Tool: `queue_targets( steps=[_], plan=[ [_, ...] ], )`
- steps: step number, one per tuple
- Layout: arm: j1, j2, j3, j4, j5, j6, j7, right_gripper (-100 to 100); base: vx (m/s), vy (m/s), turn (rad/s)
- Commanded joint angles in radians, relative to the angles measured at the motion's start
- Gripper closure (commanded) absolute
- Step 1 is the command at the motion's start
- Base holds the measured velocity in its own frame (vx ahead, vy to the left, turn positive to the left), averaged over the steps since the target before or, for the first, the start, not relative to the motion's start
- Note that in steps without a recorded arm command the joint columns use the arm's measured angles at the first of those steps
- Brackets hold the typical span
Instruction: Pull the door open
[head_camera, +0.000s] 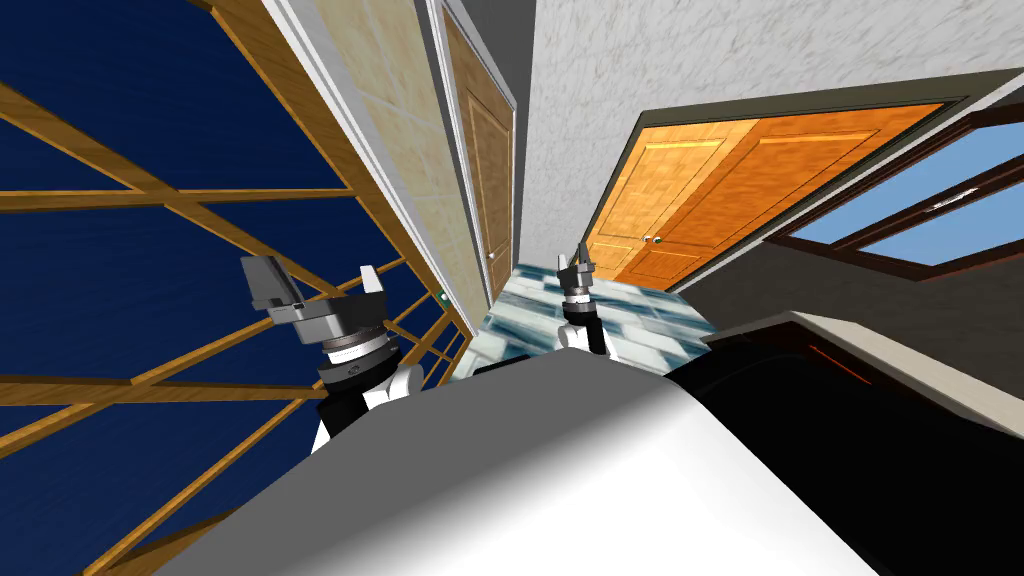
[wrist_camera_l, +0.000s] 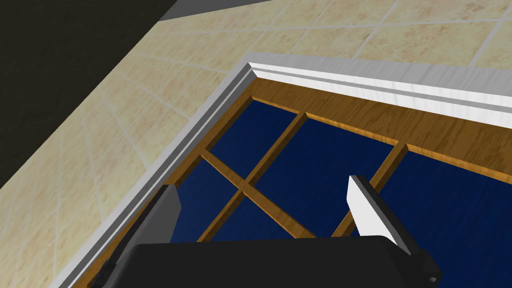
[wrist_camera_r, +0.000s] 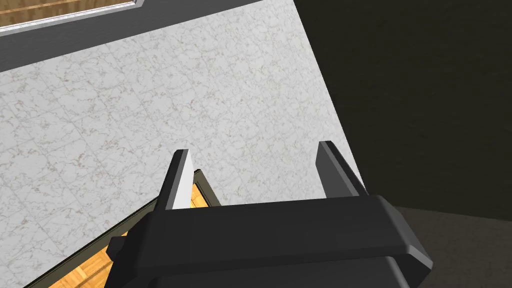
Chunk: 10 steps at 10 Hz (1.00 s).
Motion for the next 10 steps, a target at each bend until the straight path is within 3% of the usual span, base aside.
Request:
queue_targets(
  steps=[1, 10],
  plan=[
    [-0.004, -0.005, 0.003, 0.022, 0.001, -0.006, 0.029, -100, 0.125, -0.096, 0.138],
    [-0.026, -0.023, 0.021, 0.144, 0.010, -0.037, 0.191, -100, 0.108, -0.054, 0.091]
  ],
)
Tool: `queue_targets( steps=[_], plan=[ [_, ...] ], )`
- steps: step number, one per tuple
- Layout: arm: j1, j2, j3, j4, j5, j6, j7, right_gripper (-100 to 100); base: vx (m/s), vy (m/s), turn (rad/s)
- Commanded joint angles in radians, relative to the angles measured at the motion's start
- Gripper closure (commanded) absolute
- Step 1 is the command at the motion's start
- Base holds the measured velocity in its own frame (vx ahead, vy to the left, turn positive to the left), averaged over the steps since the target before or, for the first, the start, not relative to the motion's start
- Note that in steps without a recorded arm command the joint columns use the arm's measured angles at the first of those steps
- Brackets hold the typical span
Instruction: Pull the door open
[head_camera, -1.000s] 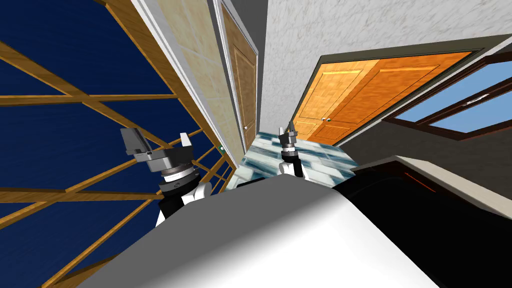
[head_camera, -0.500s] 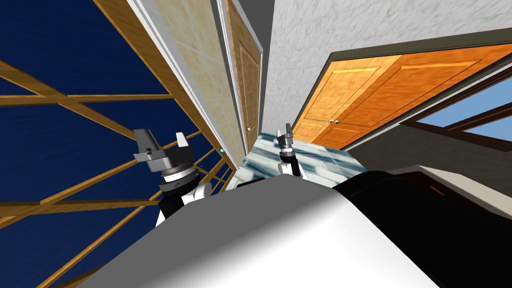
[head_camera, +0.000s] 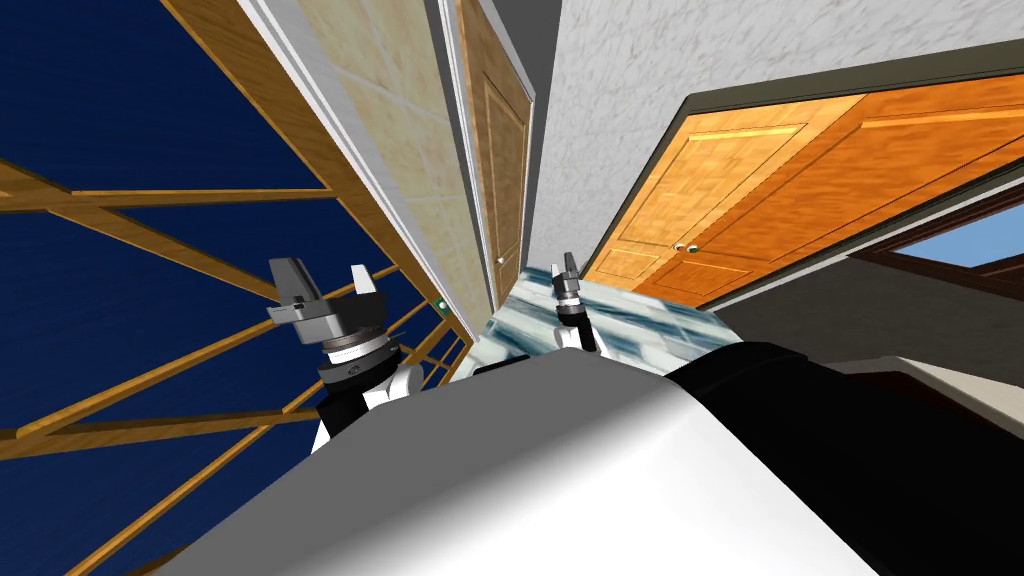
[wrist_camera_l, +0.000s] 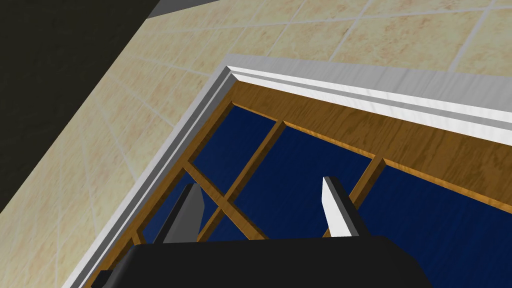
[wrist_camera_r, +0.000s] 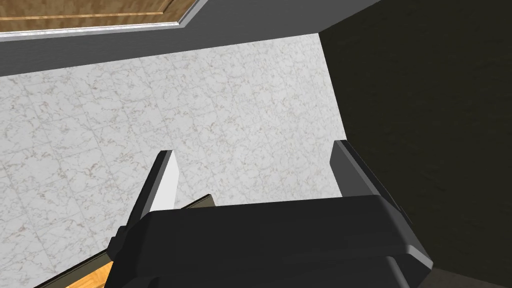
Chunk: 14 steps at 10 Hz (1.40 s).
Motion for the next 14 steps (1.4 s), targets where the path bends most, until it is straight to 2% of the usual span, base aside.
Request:
queue_targets(
  steps=[1, 14],
  plan=[
    [-0.004, 0.000, 0.006, 0.023, 0.003, -0.006, 0.035, -100, 0.082, -0.054, 0.101],
    [-0.044, -0.018, 0.038, 0.243, 0.018, -0.062, 0.325, -100, 0.084, -0.077, 0.113]
  ],
)
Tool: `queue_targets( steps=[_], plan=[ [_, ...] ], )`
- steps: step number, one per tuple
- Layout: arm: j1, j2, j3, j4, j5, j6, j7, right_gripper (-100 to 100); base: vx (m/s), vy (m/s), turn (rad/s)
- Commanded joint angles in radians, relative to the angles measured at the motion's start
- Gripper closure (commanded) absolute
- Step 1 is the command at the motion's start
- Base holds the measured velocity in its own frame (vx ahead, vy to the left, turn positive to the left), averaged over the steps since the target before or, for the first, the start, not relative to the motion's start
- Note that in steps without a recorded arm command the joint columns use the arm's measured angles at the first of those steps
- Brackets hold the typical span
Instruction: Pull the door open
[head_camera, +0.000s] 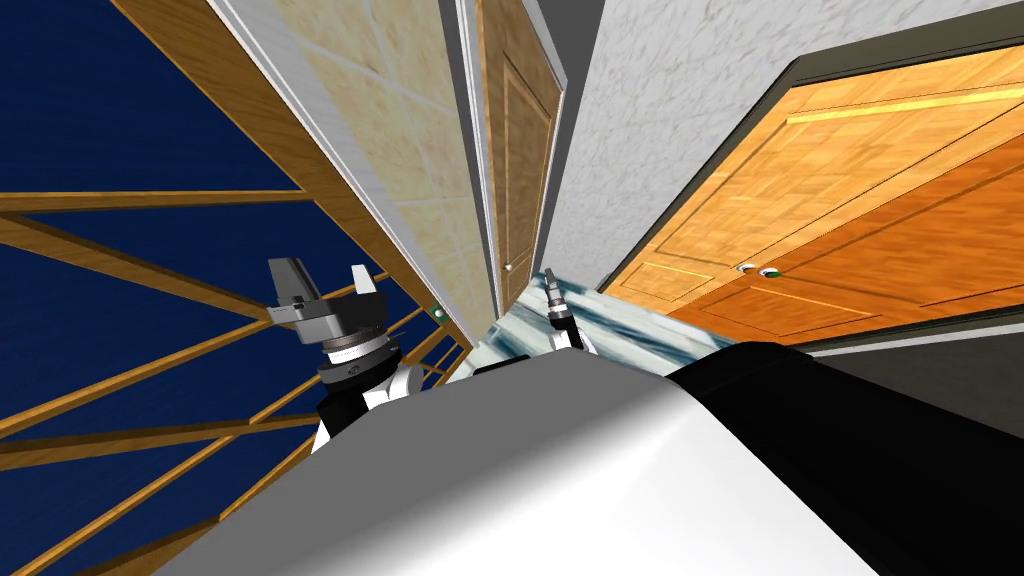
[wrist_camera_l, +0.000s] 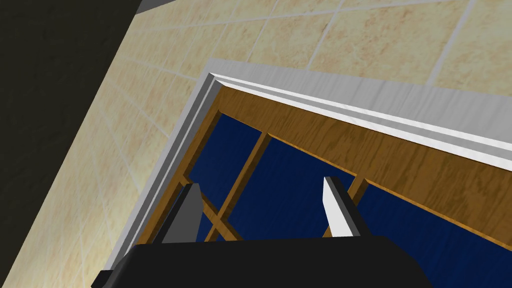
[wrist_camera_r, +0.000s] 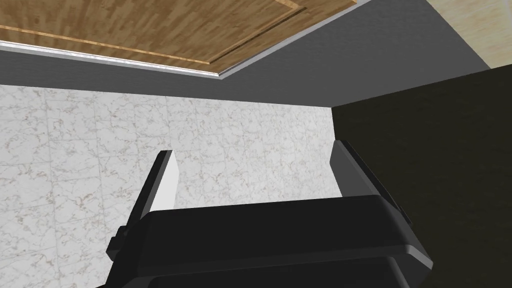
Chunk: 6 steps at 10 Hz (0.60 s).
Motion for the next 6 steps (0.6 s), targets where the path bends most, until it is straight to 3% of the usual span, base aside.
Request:
queue_targets(
  steps=[1, 6],
  plan=[
    [-0.008, 0.000, 0.005, 0.037, 0.003, -0.012, 0.045, -100, 0.084, -0.069, 0.110],
    [-0.026, -0.004, 0.019, 0.137, 0.009, -0.037, 0.176, -100, 0.079, -0.098, 0.132]
  ],
)
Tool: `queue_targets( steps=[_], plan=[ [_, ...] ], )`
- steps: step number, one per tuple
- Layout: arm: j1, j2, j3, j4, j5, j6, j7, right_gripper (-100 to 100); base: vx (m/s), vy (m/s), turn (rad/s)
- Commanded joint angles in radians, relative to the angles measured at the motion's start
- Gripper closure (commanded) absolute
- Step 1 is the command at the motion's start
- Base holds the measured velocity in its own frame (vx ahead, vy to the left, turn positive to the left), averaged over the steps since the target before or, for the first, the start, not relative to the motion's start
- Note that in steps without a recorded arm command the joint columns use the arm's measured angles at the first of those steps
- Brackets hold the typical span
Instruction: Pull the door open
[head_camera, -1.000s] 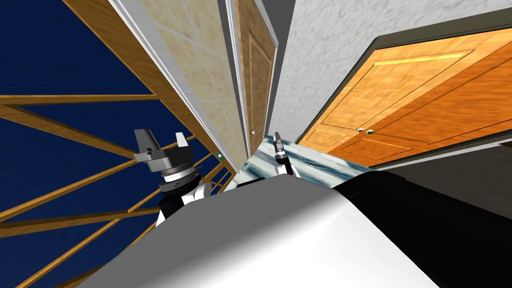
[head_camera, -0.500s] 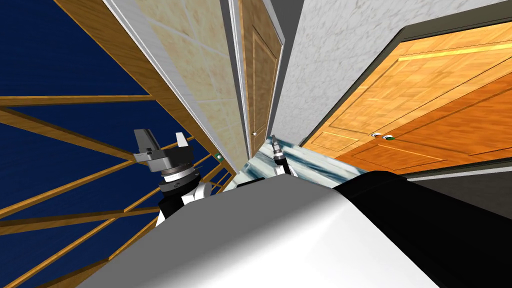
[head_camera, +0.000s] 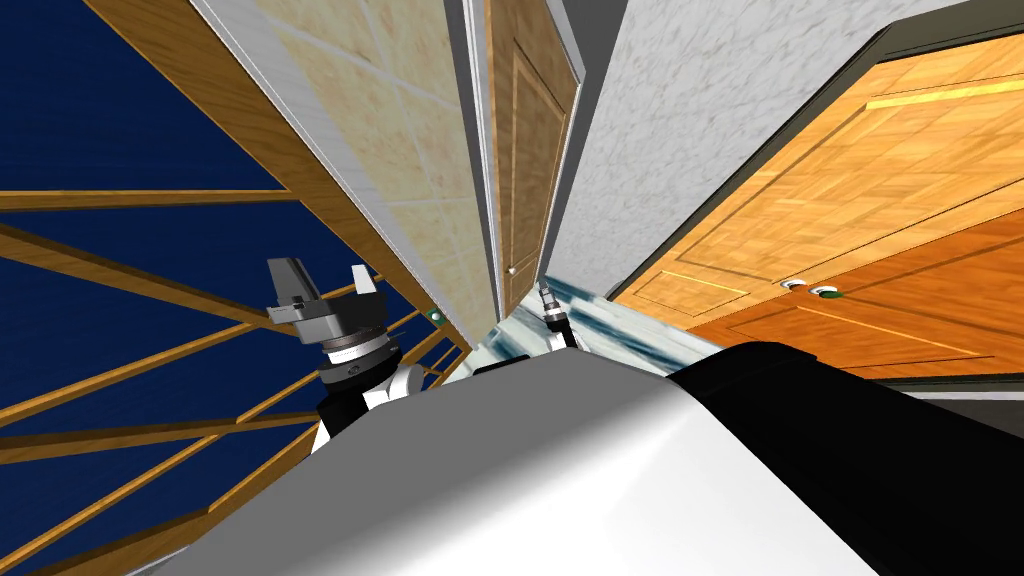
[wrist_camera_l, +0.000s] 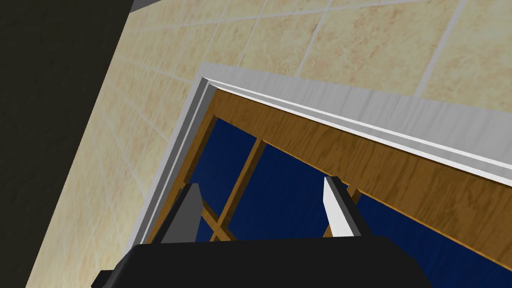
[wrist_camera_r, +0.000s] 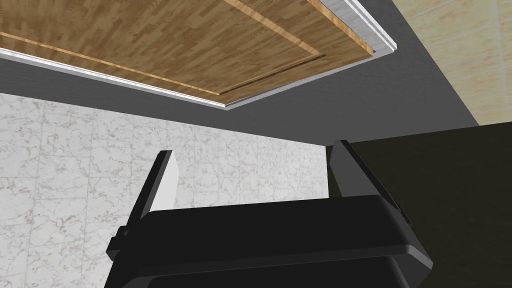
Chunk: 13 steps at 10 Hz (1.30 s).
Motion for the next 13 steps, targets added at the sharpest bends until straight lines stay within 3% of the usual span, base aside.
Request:
queue_targets(
  steps=[1, 13],
  plan=[
    [-0.003, -0.003, 0.005, 0.035, 0.002, -0.013, 0.045, -100, 0.068, -0.107, 0.149],
    [-0.047, -0.001, 0.041, 0.282, 0.018, -0.076, 0.371, -100, 0.066, -0.094, 0.138]
  ],
)
